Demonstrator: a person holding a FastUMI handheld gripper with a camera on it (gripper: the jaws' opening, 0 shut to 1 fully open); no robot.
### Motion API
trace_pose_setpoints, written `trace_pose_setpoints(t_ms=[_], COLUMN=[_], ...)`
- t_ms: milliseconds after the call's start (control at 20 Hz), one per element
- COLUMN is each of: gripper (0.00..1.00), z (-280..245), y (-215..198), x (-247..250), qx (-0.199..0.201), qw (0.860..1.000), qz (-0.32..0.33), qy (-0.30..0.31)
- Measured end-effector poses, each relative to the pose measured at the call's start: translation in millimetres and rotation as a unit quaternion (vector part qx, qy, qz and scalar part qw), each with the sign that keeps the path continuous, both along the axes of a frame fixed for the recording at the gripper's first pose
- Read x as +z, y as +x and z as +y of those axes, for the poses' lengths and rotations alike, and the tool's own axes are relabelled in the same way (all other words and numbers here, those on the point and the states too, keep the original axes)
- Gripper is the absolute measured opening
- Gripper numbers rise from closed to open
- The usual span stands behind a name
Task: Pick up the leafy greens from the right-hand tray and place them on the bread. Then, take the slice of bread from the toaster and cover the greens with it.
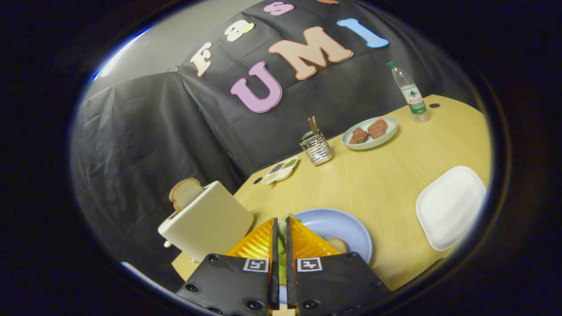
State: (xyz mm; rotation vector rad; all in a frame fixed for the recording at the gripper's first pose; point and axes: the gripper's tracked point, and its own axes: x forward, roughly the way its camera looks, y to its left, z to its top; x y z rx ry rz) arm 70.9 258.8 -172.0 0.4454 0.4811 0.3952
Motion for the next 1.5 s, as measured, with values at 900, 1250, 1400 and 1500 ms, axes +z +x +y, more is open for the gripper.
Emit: trace_pose_setpoints(t_ms=[900,1250,1400,1500], gripper=[1.00,1.00,1.00,1.00], z=[-33.3,21.7,52.3,81.3], y=[-23.7,-45.7,-46.3,-46.2], x=[15.0,70.6,95.7,111.2], qx=[-0.032,0.037,0.056,0.077], qw=[0.985,0.988,0.986,0.988], qz=[-0.058,-0.082,-0.089,-0.083], qy=[-0.161,-0.129,-0.127,-0.106])
